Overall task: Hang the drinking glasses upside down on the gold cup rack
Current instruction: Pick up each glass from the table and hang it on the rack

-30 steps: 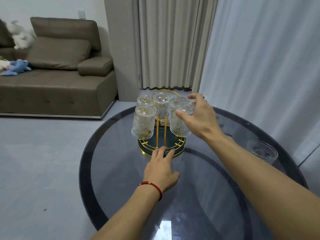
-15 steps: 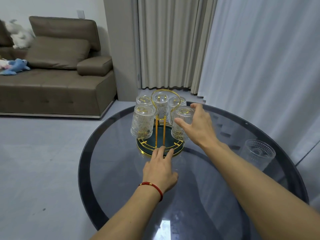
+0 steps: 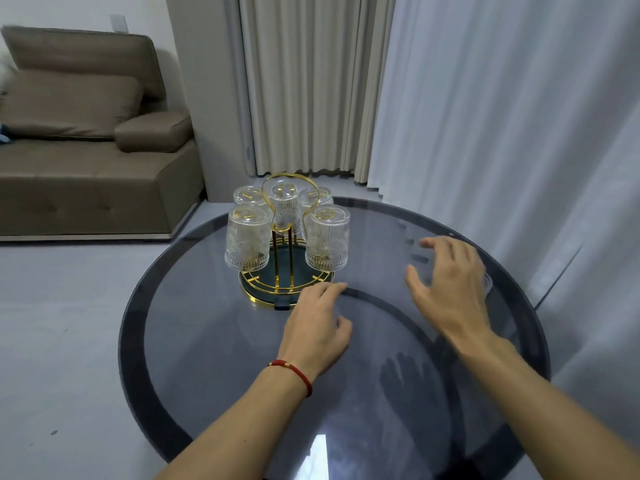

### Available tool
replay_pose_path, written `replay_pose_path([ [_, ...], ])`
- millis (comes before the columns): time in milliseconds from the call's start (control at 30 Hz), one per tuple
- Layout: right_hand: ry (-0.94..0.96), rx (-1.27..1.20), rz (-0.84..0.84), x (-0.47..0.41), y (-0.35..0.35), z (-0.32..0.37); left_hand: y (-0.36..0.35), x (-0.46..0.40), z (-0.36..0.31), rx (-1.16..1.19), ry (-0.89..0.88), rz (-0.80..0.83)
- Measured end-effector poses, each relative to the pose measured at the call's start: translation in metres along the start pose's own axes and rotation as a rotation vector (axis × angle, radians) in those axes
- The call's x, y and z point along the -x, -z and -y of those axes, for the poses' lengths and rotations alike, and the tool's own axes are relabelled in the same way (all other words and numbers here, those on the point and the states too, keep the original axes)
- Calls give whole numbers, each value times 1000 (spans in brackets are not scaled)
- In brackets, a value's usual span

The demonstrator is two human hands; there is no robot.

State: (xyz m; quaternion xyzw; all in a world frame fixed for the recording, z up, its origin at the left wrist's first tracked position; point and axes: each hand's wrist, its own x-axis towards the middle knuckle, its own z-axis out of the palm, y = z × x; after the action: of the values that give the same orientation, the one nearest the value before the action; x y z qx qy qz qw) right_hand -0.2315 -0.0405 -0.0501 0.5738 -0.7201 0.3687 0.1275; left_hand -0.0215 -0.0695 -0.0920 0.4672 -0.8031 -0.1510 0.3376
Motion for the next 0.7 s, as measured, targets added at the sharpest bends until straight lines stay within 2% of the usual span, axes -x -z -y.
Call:
replay_pose_path([
  [100,-229,80,51,17,8,-33,-4,2,-7,44,-17,-7],
  [300,-563,-360,174,31,4,-59,-6,2,-18,135,32,5],
  [567,-554,-330,275,31,-8,-82,-10,5,-31,219,107,74],
  [700,-385,-291,236,31,-1,-77,-12,7,-34,274,115,153],
])
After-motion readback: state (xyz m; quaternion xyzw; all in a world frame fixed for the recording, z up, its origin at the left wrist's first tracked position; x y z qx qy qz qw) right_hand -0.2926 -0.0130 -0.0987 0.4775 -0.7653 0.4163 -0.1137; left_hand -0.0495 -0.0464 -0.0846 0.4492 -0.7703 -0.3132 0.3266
